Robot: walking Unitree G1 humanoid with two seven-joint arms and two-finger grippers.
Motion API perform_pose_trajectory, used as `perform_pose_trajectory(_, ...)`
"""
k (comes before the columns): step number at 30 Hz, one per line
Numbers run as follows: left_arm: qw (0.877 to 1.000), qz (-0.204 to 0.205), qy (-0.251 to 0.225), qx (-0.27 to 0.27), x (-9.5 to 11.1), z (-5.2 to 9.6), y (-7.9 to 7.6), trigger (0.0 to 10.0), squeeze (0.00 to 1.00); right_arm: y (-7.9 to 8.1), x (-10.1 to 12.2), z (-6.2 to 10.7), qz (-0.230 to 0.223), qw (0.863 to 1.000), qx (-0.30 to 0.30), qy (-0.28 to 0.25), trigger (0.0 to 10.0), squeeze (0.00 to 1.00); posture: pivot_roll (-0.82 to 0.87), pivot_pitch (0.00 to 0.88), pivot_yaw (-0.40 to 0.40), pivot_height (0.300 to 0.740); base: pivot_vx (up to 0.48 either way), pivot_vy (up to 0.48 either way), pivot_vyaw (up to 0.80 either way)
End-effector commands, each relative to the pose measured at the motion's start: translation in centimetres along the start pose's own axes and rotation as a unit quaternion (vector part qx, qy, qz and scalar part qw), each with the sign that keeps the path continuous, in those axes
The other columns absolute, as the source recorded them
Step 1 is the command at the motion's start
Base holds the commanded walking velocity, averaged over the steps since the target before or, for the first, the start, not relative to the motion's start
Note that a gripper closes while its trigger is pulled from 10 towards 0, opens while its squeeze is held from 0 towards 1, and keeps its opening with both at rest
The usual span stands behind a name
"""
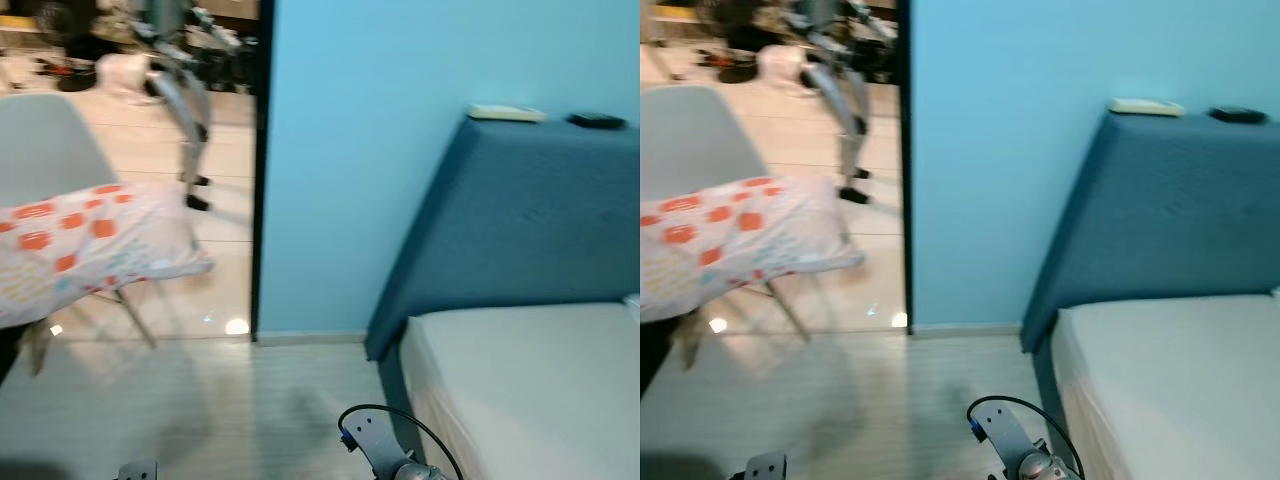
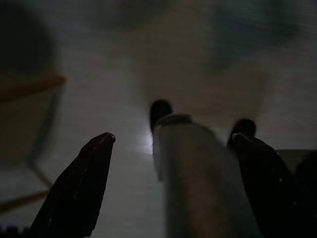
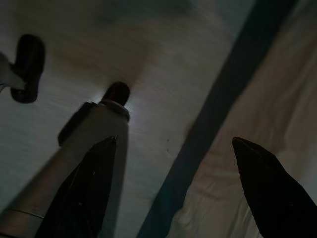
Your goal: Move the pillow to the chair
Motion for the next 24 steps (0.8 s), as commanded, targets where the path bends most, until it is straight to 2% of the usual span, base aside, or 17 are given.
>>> perform_pose_trajectory(1, 1.000, -0.012, 0.017, -0.014, -1.3, 0.2, -1.1, 10.0, 0.00, -0.2, -0.5, 0.0, -0.018, 1.000, -0.008, 0.007, 10.0, 0.00, 0.10, 0.014, -0.125, 0.740, 0.000, 0.000, -0.71)
perform_pose_trajectory(4, 0.999, -0.052, -0.014, -0.001, -0.2, 0.1, -0.9, 10.0, 0.00, -0.4, -0.7, 0.0, -0.041, 0.999, -0.020, 0.006, 10.0, 0.00, 0.09, 0.006, -0.114, 0.740, 0.000, 0.000, -0.71)
perform_pose_trajectory(7, 0.998, -0.053, -0.031, 0.004, 0.7, 0.0, -0.8, 10.0, 0.00, -0.5, -0.8, 0.0, -0.058, 0.998, -0.026, 0.004, 10.0, 0.00, 0.08, 0.008, -0.111, 0.740, 0.000, 0.000, -0.71)
perform_pose_trajectory(8, 0.997, -0.056, -0.054, 0.004, 1.9, -0.1, -0.9, 10.0, 0.00, -0.3, -0.9, 0.0, -0.077, 0.997, -0.027, 0.000, 10.0, 0.00, 0.07, 0.007, -0.091, 0.740, 0.000, 0.000, -0.71)
perform_pose_trajectory(13, 0.995, -0.061, -0.082, -0.003, 3.3, -0.2, -1.1, 10.0, 0.00, -0.1, -1.1, 0.0, -0.087, 0.996, -0.027, 0.002, 10.0, 0.00, 0.07, 0.011, -0.073, 0.740, 0.000, 0.000, -0.71)
perform_pose_trajectory(18, 0.993, -0.058, -0.097, -0.025, 4.1, -0.2, -2.2, 10.0, 0.00, 0.2, -1.3, 0.0, -0.096, 0.995, -0.026, 0.003, 10.0, 0.00, 0.07, 0.015, -0.062, 0.740, 0.000, 0.000, -0.72)
perform_pose_trajectory(23, 0.992, -0.080, -0.090, -0.049, 3.8, -0.2, -3.5, 10.0, 0.00, 0.5, -1.6, -0.1, -0.103, 0.994, -0.026, 0.004, 10.0, 0.00, 0.07, 0.019, -0.054, 0.740, 0.000, 0.000, -0.72)
perform_pose_trajectory(24, 0.991, -0.090, -0.086, -0.054, 3.5, -0.2, -3.7, 10.0, 0.00, 0.1, -2.2, 0.0, -0.104, 0.994, -0.029, 0.008, 10.0, 0.00, 0.07, 0.020, -0.052, 0.740, 0.000, 0.000, -0.71)
Point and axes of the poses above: a point about 5 cm out from each wrist's last joint towards the gripper, its own z axis pointing back from the gripper into the wrist, its own x axis along the axis of the wrist's last joint, y = z × x, the point moved 4 cm from there along -z, pointing out of the wrist towards the gripper, and after that the axes turned 3 degrees about z, right-handed, at the moved point
